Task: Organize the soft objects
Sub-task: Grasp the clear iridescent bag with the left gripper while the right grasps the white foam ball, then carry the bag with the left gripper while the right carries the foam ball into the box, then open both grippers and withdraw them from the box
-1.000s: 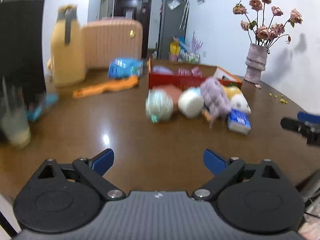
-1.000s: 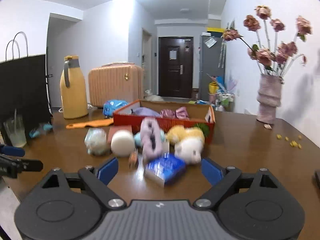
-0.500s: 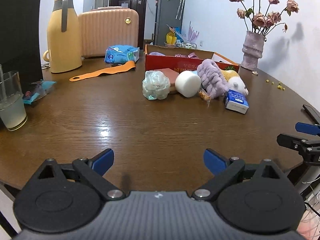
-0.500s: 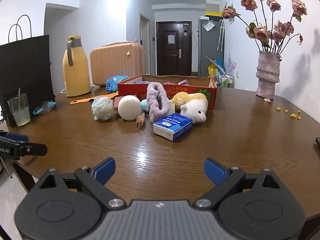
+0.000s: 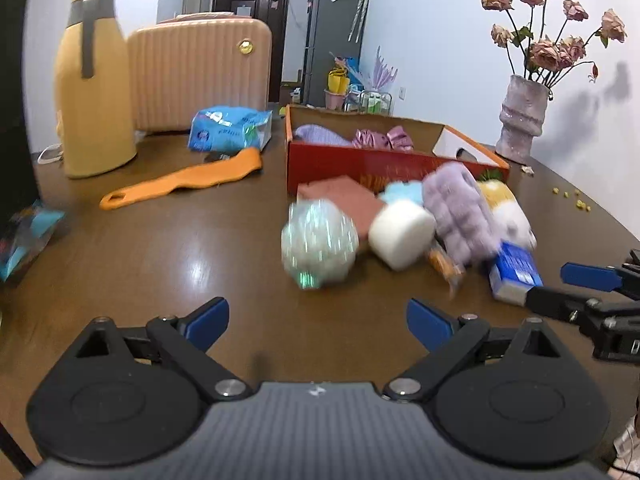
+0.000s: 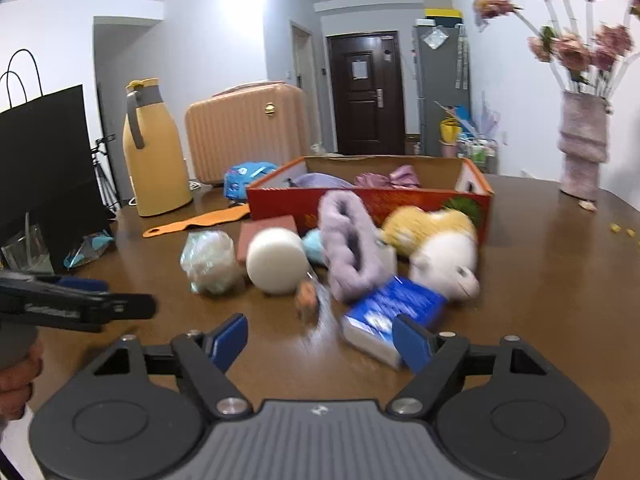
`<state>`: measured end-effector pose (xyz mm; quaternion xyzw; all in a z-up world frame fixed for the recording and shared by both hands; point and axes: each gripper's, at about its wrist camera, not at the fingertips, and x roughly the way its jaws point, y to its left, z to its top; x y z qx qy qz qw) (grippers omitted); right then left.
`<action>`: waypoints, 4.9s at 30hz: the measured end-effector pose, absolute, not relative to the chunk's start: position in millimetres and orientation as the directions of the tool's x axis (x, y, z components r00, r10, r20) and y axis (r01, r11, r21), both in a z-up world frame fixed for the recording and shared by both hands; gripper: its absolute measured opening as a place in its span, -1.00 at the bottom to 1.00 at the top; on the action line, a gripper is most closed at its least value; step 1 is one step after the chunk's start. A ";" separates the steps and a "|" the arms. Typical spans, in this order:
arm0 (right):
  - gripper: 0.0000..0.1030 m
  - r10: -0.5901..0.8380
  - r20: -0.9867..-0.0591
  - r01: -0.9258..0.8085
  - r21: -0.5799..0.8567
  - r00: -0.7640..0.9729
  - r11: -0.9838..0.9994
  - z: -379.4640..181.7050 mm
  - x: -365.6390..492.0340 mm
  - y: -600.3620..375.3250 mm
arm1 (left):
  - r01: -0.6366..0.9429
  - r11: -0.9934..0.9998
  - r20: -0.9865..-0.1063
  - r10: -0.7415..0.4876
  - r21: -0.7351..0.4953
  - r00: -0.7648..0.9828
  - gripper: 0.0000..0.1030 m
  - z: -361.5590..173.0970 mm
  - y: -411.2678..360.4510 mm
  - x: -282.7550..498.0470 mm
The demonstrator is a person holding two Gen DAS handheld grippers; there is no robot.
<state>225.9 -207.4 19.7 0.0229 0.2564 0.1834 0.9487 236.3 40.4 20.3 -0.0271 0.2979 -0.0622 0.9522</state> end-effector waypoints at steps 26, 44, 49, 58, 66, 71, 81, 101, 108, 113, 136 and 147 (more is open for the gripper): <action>-0.10 0.445 -0.499 -0.417 0.175 0.744 0.892 14.5 319.7 -139.0 | 0.132 0.963 -0.599 -0.251 -0.236 0.761 -0.23 11.6 61.0 298.9; -0.09 0.401 -0.422 -0.333 0.227 0.813 0.915 35.7 172.5 -218.6 | 0.215 0.954 -0.565 -0.298 -0.209 0.769 -0.23 37.0 12.8 170.8; -0.09 0.371 -0.406 -0.295 0.239 0.835 0.925 35.6 154.5 -240.9 | 0.250 0.949 -0.551 -0.316 -0.194 0.773 -0.23 42.6 -2.0 157.7; -0.08 0.364 -0.413 -0.275 0.259 0.835 0.926 30.3 167.5 -252.5 | 0.257 0.948 -0.538 -0.319 -0.188 0.780 -0.23 48.7 -4.2 179.9; -0.08 0.336 -0.395 -0.289 0.176 0.855 0.941 68.5 258.6 -271.0 | 0.328 0.933 -0.503 -0.356 -0.147 0.788 -0.22 97.6 0.5 287.2; -0.08 0.327 -0.463 -0.339 0.059 0.824 0.939 97.4 379.0 -271.3 | 0.307 0.947 -0.618 -0.296 -0.093 0.728 -0.22 98.6 -2.5 402.9; -0.05 0.156 -0.783 -0.300 -0.041 0.603 0.953 48.1 644.2 -241.7 | 0.263 0.965 -0.777 -0.160 0.008 0.608 -0.17 42.8 4.4 557.2; 0.36 0.131 -0.790 -0.232 -0.015 0.599 0.973 50.0 681.7 -245.9 | 0.294 0.956 -0.743 -0.210 -0.019 0.636 0.33 73.1 5.5 546.7; 0.44 0.138 -0.741 -0.231 -0.024 0.658 0.973 122.6 601.1 -272.5 | 0.288 0.958 -0.707 -0.205 -0.002 0.677 0.41 126.3 12.3 477.2; 0.54 0.176 -0.675 -0.262 -0.025 0.716 0.965 171.5 516.4 -289.9 | 0.296 0.955 -0.659 -0.219 0.006 0.720 0.45 163.0 21.4 410.0; 0.70 0.351 -0.452 -0.370 0.049 0.820 0.928 111.2 157.2 -288.1 | 0.257 0.965 -0.456 -0.203 0.060 0.867 0.64 114.8 16.2 107.7; 0.87 0.320 -0.354 -0.302 0.107 0.879 0.947 76.0 58.2 -278.8 | 0.248 0.967 -0.407 -0.203 0.061 0.891 0.71 84.3 3.8 41.1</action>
